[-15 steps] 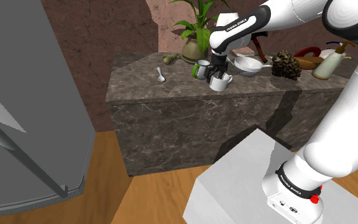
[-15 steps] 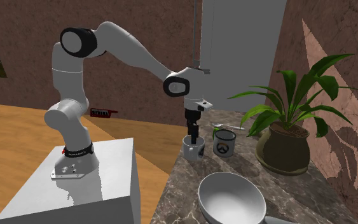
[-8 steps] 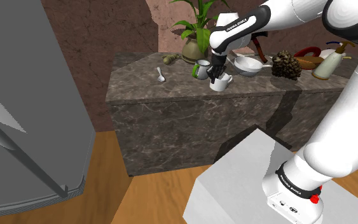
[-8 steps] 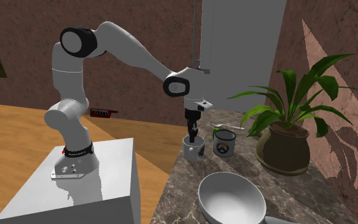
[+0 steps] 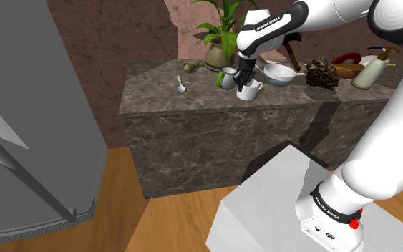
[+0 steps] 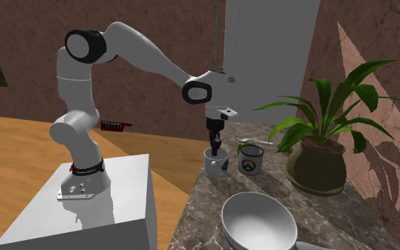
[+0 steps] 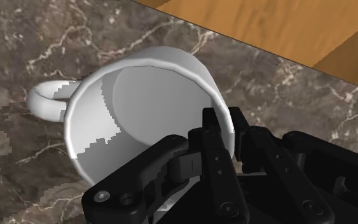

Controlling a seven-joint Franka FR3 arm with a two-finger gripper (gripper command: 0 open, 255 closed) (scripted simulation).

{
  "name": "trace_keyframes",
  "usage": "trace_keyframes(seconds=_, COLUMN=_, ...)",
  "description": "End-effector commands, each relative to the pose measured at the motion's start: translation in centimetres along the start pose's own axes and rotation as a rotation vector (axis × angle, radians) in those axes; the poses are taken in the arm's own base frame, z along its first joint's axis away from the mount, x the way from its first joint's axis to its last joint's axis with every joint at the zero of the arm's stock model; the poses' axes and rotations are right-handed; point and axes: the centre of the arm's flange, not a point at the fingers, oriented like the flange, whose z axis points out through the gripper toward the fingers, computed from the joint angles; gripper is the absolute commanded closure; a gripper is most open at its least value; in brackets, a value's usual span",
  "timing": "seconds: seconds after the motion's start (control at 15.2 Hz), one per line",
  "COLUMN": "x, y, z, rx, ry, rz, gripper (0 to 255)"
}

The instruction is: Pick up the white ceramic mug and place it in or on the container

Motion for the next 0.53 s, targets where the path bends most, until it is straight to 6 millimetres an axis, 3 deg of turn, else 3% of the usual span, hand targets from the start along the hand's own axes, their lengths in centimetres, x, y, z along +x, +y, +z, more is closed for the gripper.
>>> trace_keyframes(seconds=0.0, x=0.0, y=0.2, z=-1.1, rx=0.000, ry=0.000, rz=0.000, gripper=255)
trace_keyframes(seconds=0.46, x=0.0, y=0.4, z=-4.8, rx=0.000, ry=0.000, rz=0.000, gripper=255)
